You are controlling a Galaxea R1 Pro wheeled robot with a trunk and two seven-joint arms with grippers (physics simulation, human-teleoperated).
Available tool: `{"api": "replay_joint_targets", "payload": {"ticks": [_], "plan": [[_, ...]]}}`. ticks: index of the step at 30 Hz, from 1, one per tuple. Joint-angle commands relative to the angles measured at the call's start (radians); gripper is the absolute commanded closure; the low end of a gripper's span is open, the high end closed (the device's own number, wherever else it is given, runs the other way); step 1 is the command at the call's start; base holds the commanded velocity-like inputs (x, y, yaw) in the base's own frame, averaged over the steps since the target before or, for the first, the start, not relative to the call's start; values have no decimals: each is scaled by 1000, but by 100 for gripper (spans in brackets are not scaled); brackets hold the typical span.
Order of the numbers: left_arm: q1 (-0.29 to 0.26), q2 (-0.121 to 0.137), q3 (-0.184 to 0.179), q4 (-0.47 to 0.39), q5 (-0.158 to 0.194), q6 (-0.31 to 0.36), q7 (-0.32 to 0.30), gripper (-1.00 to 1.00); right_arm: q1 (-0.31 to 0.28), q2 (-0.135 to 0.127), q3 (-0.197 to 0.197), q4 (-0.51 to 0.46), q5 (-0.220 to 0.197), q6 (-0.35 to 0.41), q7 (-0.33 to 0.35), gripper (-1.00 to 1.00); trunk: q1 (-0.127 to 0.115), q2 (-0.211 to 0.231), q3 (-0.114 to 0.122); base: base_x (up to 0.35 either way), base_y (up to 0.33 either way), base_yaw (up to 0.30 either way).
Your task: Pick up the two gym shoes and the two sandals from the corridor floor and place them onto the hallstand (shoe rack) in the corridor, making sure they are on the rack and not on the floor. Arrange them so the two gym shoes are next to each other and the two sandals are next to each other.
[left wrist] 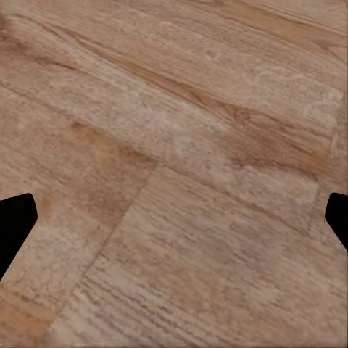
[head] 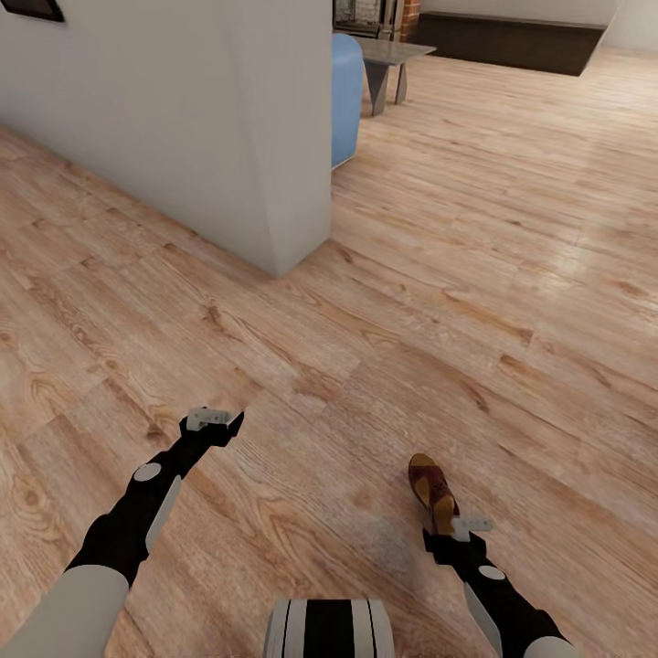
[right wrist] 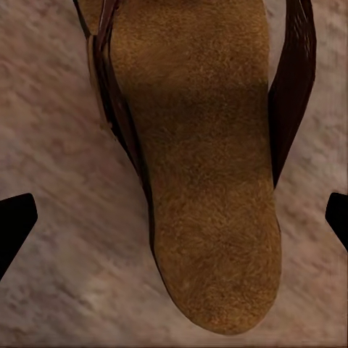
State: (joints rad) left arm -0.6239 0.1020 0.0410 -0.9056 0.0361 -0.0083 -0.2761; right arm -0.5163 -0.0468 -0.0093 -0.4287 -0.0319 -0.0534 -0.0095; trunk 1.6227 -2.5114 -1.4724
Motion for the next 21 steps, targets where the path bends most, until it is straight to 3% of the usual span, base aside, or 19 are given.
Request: {"api": "replay_joint_targets", "payload": {"ticks": [1,21], "plan": [[0,0,2,1,4,-1,-6,-100,0,0,-1,1,-3,-3,0,-100,0,0,-5,0,0,0],[0,-1,2,-7,5,0,-6,-100,0,-1,-2,1,-3,-3,0,-100,9,-5,-82,0,0,0]]}}
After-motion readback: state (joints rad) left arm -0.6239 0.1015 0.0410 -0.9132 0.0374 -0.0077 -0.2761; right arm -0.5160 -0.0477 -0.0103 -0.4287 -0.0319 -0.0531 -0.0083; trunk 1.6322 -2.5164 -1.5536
